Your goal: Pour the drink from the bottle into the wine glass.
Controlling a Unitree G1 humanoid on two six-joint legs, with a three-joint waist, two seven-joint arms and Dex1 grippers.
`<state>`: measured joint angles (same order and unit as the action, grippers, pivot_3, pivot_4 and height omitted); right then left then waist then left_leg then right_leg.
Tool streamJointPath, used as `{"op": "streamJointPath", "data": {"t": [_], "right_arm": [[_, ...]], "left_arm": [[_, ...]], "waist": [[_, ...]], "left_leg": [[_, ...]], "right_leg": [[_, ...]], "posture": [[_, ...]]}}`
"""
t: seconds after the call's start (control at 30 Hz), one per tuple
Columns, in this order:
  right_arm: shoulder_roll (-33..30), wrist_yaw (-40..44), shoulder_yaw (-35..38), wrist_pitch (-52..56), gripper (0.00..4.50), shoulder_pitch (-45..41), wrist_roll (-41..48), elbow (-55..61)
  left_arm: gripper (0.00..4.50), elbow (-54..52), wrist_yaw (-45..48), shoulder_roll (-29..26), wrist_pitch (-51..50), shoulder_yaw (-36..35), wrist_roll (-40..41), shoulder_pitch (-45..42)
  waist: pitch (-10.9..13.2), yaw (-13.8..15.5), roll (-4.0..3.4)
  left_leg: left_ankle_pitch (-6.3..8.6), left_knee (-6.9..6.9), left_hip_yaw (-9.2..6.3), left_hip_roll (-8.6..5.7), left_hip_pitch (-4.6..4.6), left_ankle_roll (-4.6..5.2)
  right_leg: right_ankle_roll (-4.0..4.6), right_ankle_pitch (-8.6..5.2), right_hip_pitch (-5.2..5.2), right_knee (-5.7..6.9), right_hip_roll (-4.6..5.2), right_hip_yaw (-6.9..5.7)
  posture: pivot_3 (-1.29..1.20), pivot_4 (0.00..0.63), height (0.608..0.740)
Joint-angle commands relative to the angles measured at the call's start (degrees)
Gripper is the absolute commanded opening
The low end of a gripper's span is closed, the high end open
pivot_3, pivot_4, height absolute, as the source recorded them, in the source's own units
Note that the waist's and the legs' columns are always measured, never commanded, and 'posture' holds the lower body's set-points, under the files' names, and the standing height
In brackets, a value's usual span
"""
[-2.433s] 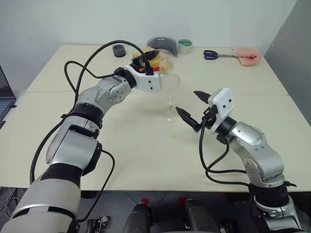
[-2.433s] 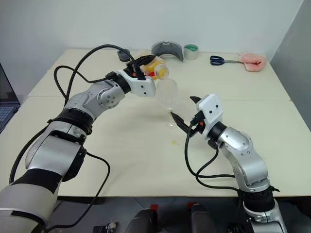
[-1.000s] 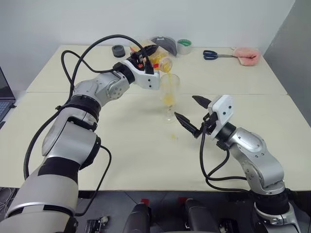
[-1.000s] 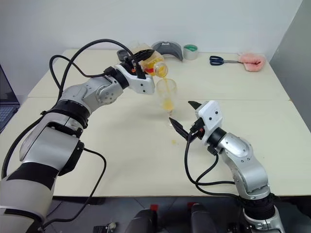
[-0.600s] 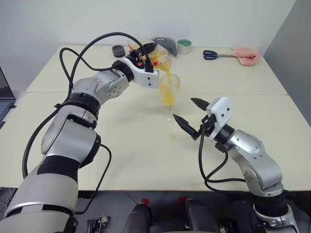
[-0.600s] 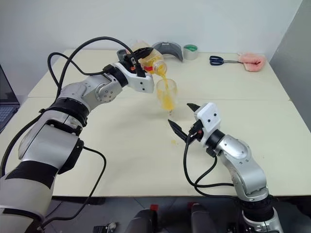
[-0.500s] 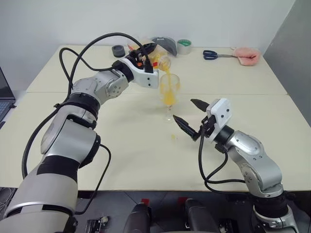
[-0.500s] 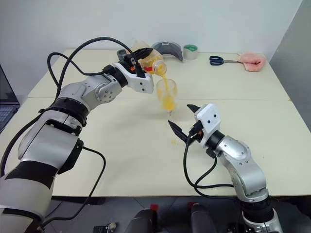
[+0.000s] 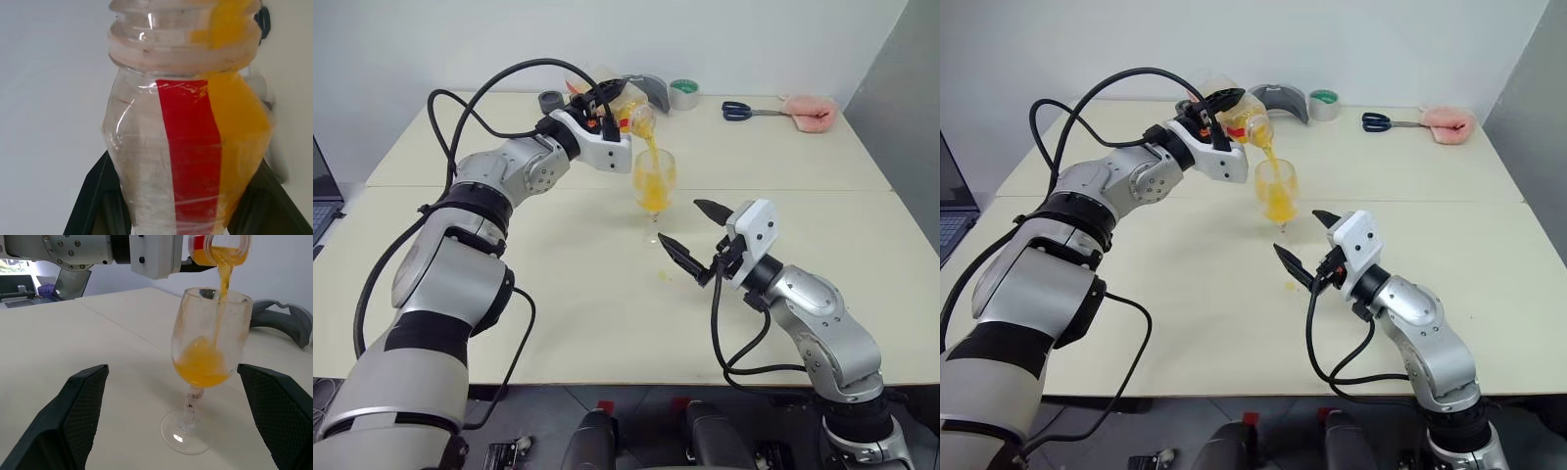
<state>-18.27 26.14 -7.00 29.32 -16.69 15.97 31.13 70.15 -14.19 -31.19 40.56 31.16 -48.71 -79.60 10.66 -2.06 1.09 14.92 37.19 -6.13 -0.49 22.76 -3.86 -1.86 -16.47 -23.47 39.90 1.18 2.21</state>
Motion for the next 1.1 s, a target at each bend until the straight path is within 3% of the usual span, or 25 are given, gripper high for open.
{"op": "streamJointPath", "data": {"t": [0.03, 1.1], "right_arm": [[0.38, -0.27, -0.16, -0.40, 4.50, 0.28, 0.73, 2.60], [0.89, -1.40, -0.51, -1.10, 4.50, 0.67, 0.00, 2.28]], "left_arm": [[1.86, -0.43, -1.21, -1.10, -0.07, -0.11, 0.08, -3.24], [1.86, -0.16, -2.89, -1.20, -0.11, 1.14, -1.60, -4.02]], "waist": [[0.00, 0.00, 0.00], [0.00, -0.05, 0.00]], "left_leg": [[0.00, 0.00, 0.00, 0.00, 0.00, 0.00], [-0.02, 0.03, 0.00, 0.00, 0.00, -0.04]], "right_leg": [[0.00, 0.00, 0.00, 0.00, 0.00, 0.00], [0.00, 0.00, 0.00, 0.03, 0.00, 0.00]], "posture": [[0.00, 0.150, 0.740], [0.00, 0.150, 0.740]]}}
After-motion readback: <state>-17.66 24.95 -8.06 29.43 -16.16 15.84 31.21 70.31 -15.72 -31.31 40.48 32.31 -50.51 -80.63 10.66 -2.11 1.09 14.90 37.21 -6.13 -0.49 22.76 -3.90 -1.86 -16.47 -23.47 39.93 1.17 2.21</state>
